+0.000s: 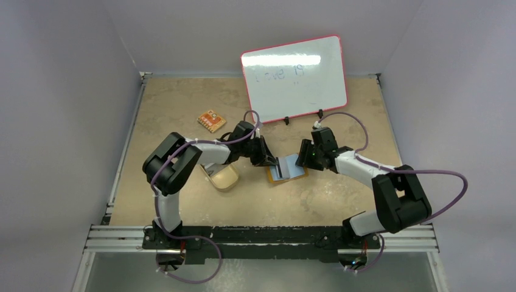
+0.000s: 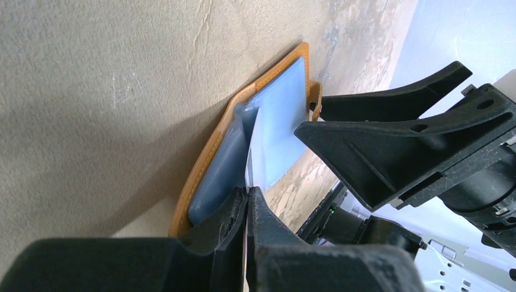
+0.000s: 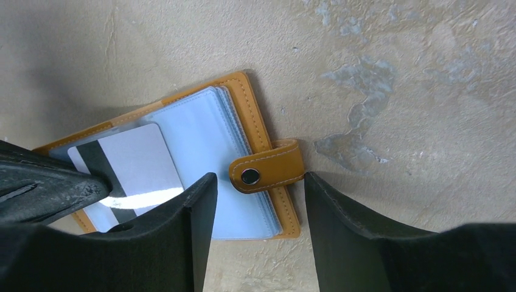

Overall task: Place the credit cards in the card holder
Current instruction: Insert the credit card into the card holder.

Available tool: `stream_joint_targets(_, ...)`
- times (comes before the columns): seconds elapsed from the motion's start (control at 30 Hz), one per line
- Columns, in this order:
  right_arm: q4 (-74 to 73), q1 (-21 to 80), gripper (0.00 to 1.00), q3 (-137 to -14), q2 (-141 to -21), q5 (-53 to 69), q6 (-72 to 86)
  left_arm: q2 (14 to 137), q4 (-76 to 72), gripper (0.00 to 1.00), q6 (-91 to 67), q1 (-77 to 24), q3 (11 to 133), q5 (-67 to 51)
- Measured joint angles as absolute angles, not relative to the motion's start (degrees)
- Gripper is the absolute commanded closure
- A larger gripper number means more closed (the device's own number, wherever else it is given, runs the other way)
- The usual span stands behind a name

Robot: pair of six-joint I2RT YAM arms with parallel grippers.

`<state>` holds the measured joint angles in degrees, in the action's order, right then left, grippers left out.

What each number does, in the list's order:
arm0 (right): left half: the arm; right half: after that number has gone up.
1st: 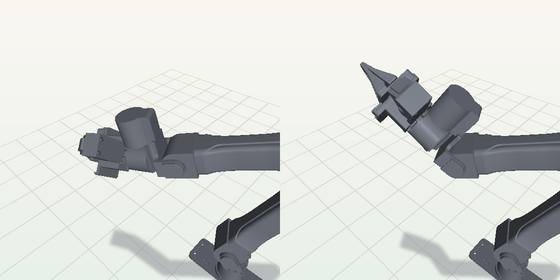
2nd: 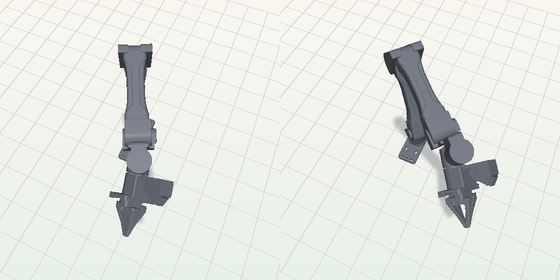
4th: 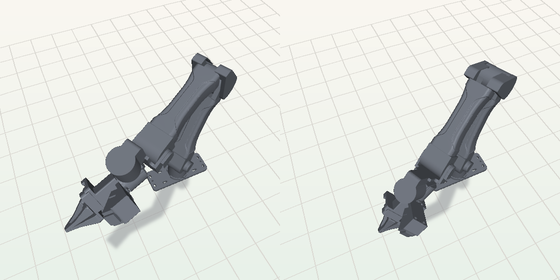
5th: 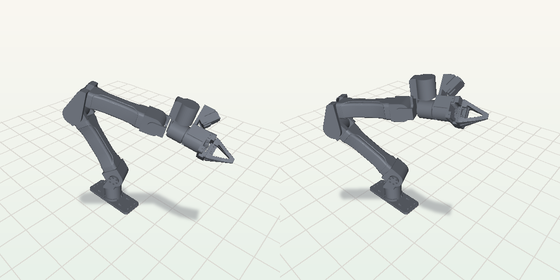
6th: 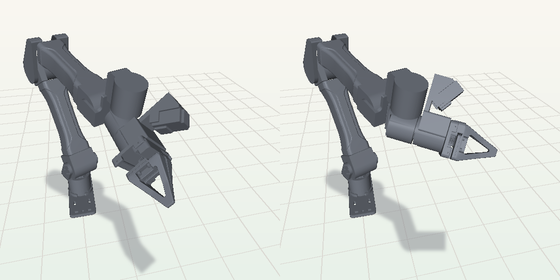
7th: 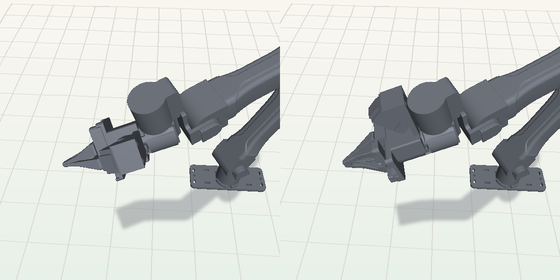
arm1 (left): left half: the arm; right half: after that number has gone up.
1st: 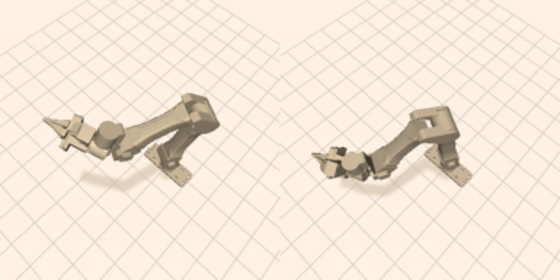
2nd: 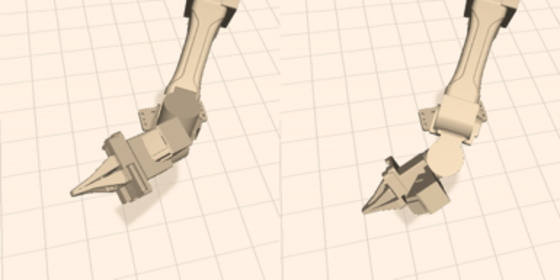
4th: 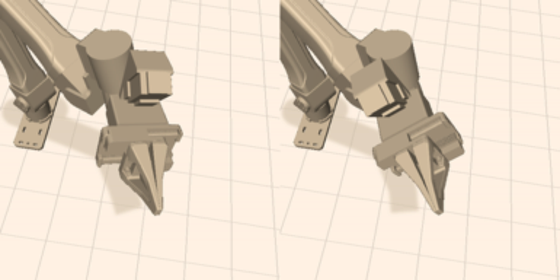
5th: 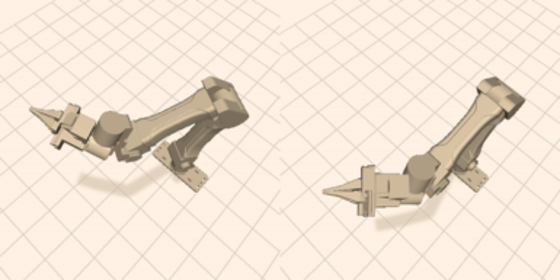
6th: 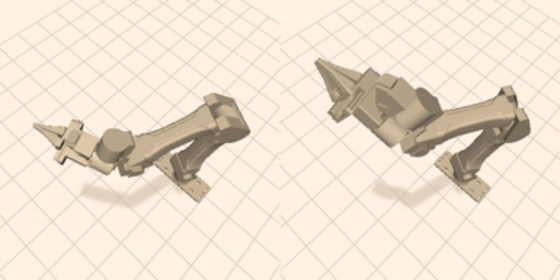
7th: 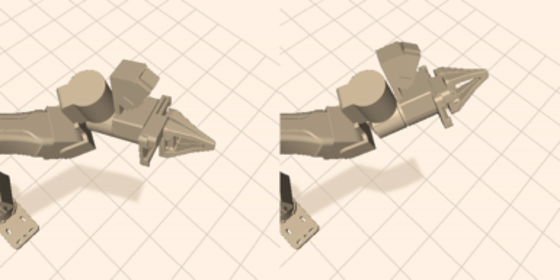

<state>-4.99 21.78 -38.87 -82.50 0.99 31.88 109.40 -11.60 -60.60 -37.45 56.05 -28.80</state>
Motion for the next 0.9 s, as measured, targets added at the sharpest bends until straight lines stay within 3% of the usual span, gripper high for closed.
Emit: stream_joint_targets(0.9,-2.59,21.78,0.46,-37.98,-82.41,1.04,31.90,108.25,-15.88,1.00,-66.50,-37.47,50.13,-24.43)
